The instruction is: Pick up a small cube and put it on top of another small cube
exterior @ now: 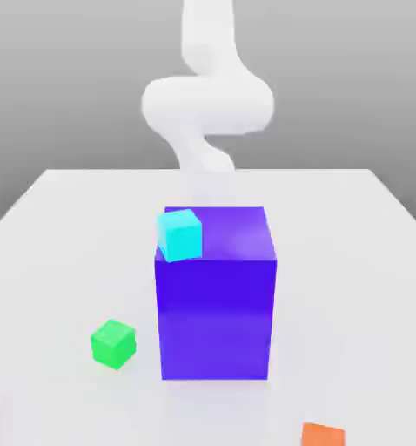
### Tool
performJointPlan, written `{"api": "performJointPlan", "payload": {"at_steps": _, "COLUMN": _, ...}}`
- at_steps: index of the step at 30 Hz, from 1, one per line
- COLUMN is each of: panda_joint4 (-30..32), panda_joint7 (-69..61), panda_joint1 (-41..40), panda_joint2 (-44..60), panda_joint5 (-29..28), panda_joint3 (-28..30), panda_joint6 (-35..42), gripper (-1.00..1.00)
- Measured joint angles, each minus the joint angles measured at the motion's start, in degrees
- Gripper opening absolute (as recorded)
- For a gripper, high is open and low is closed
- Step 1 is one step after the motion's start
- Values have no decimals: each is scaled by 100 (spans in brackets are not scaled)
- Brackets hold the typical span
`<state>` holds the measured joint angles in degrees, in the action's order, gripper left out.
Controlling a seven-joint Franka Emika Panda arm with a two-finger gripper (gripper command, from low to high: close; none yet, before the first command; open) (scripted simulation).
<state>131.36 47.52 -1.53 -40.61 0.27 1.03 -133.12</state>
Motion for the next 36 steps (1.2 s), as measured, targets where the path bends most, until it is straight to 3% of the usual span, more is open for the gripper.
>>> {"api": "performJointPlan", "payload": {"at_steps": 19, "panda_joint4": -317, "panda_joint7": 1091, "panda_joint1": -1141, "panda_joint2": 3982, "panda_joint5": 483, "panda_joint3": 972, "panda_joint6": -1015, "gripper": 0}}
{"api": "performJointPlan", "payload": {"at_steps": 30, "panda_joint4": -511, "panda_joint7": 1493, "panda_joint1": -1866, "panda_joint2": 6306, "panda_joint5": 1078, "panda_joint3": 1307, "panda_joint6": -1574, "gripper": 0}}
{"api": "performJointPlan", "payload": {"at_steps": 34, "panda_joint4": -682, "panda_joint7": 1351, "panda_joint1": -2121, "panda_joint2": 7138, "panda_joint5": 1365, "panda_joint3": 1085, "panda_joint6": -2111, "gripper": 0}}
{"api": "performJointPlan", "payload": {"at_steps": 35, "panda_joint4": -719, "panda_joint7": 1313, "panda_joint1": -2170, "panda_joint2": 7296, "panda_joint5": 1420, "panda_joint3": 1026, "panda_joint6": -2229, "gripper": -100}}
{"api": "performJointPlan", "payload": {"at_steps": 36, "panda_joint4": -719, "panda_joint7": 1313, "panda_joint1": -2170, "panda_joint2": 7296, "panda_joint5": 1420, "panda_joint3": 1026, "panda_joint6": -2229, "gripper": -100}}
